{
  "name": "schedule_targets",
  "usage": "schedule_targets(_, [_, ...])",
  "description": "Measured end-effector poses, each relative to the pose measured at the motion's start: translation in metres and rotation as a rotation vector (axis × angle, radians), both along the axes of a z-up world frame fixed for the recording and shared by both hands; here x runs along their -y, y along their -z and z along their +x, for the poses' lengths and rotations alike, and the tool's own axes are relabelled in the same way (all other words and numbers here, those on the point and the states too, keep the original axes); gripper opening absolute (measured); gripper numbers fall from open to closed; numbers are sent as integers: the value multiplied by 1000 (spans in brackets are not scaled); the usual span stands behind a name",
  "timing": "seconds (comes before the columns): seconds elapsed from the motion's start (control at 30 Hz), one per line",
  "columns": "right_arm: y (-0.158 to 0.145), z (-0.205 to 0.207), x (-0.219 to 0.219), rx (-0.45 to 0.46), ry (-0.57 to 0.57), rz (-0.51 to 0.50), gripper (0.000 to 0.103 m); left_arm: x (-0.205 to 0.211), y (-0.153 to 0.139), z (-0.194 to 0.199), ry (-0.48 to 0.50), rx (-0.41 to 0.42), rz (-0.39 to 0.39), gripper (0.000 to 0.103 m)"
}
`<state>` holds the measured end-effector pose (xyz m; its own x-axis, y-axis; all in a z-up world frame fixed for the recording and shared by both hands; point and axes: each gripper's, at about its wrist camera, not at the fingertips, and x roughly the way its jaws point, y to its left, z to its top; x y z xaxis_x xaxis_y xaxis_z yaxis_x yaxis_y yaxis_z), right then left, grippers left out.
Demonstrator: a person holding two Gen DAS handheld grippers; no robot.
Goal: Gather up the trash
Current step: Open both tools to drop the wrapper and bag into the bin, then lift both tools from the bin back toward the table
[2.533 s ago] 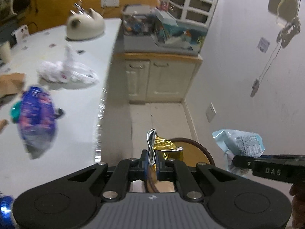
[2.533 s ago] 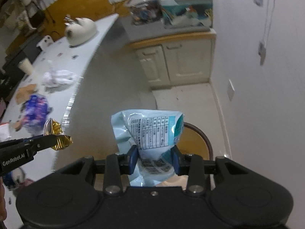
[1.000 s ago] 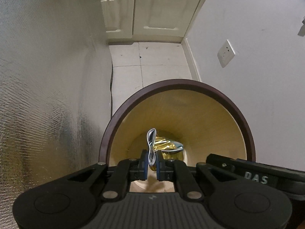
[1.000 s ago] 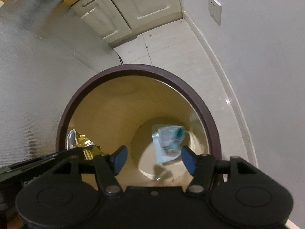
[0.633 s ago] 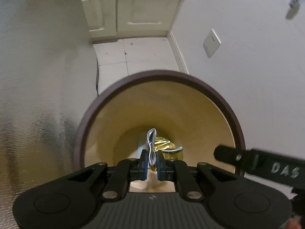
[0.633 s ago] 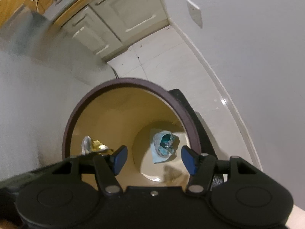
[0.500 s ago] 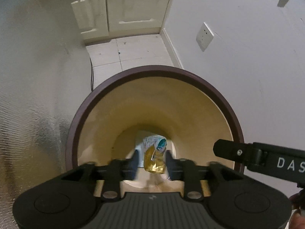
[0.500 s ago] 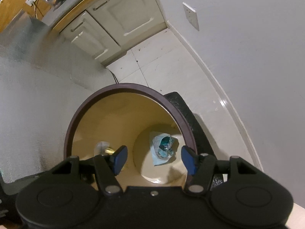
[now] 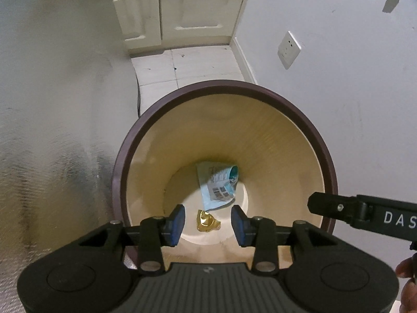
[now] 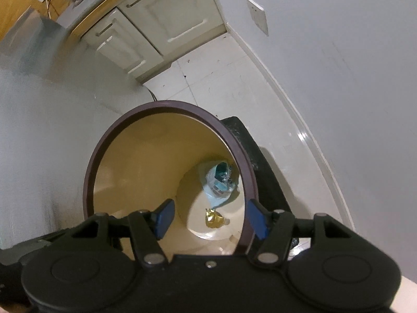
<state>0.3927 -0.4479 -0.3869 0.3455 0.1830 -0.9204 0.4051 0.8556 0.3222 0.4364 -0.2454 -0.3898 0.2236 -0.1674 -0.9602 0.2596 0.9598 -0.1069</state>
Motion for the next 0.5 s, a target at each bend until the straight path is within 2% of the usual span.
schedule_targets(0.23, [-14, -7, 0, 4, -57, -39, 63, -10, -21, -12, -7, 16, 22, 48])
schedule_targets(0.33, [-25, -11, -1, 11, -85, -55, 64, -17, -32, -17, -27, 20, 31, 60])
schedule_targets(0.4, [-33, -14, -2, 18, -108, -67, 69, -21, -40, -21, -37, 27, 33, 73])
schedule_targets(0.5, [-45, -20, -6, 34, -144, -93, 74, -28, -54, -28, -48, 40, 38, 82])
